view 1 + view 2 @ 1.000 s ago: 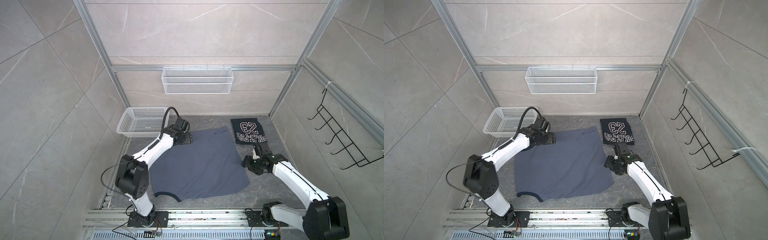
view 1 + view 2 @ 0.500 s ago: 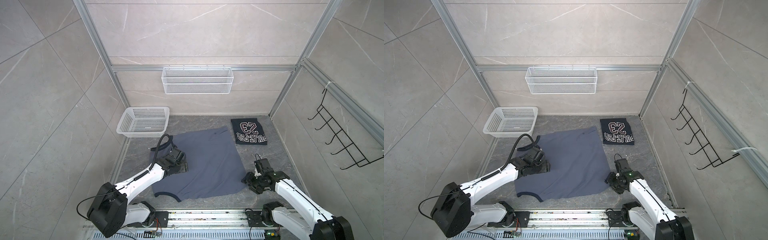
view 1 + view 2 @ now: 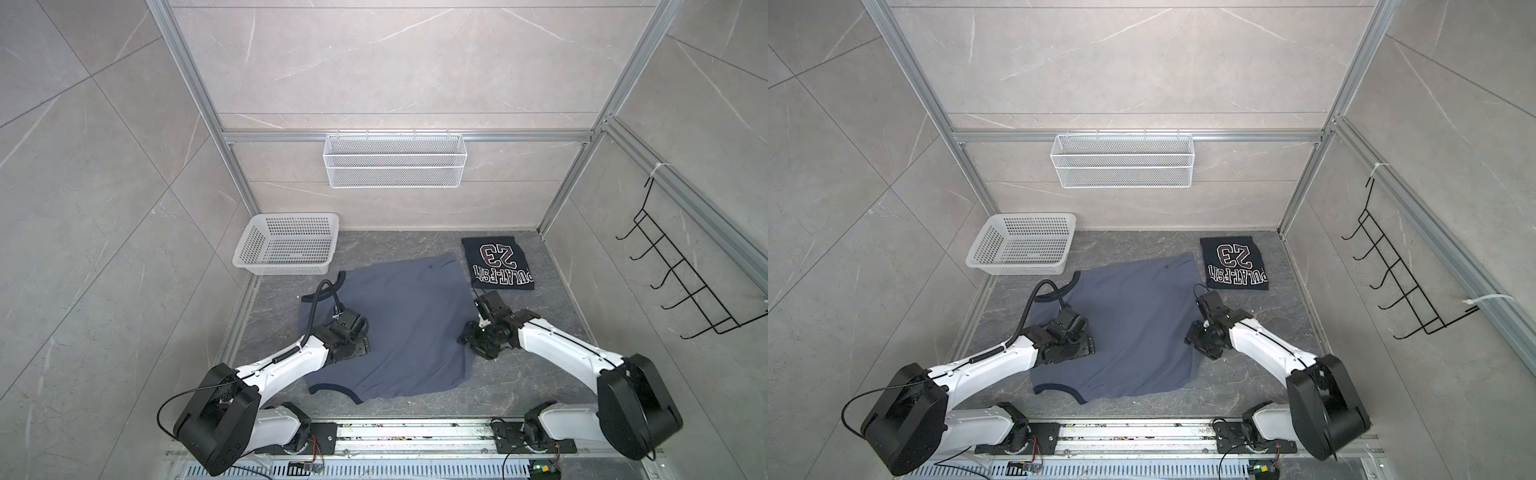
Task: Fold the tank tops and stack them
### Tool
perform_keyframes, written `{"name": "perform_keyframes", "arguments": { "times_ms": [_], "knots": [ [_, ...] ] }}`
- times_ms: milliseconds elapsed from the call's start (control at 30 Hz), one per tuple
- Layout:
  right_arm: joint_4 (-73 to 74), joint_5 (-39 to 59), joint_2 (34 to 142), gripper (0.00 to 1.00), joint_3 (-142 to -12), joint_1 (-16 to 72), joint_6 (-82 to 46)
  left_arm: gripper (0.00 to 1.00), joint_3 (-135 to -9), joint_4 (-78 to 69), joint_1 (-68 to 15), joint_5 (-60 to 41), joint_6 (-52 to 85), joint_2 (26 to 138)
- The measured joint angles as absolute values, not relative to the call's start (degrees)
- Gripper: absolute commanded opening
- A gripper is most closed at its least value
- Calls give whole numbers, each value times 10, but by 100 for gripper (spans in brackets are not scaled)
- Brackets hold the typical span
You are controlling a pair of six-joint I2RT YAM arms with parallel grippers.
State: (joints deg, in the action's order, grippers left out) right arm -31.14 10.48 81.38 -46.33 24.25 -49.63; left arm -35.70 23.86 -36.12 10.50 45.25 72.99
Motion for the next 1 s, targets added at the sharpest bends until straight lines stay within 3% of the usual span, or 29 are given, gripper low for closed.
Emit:
{"name": "perform_keyframes", "arguments": {
  "times_ms": [133, 333, 600, 1000],
  "knots": [
    [-320, 93, 863, 62, -532, 247, -473, 78, -357, 240, -361, 110, 452, 730],
    [-381, 37, 814, 61, -560, 245, -431, 78, -357, 246, -361, 115, 452, 721],
    [-401, 47, 689, 36, -424, 183, -415, 78, -357, 253, -361, 115, 451, 712],
    [-324, 114, 746, 37, -366, 239, -440, 78, -358, 253, -361, 115, 450, 713]
  ]
}}
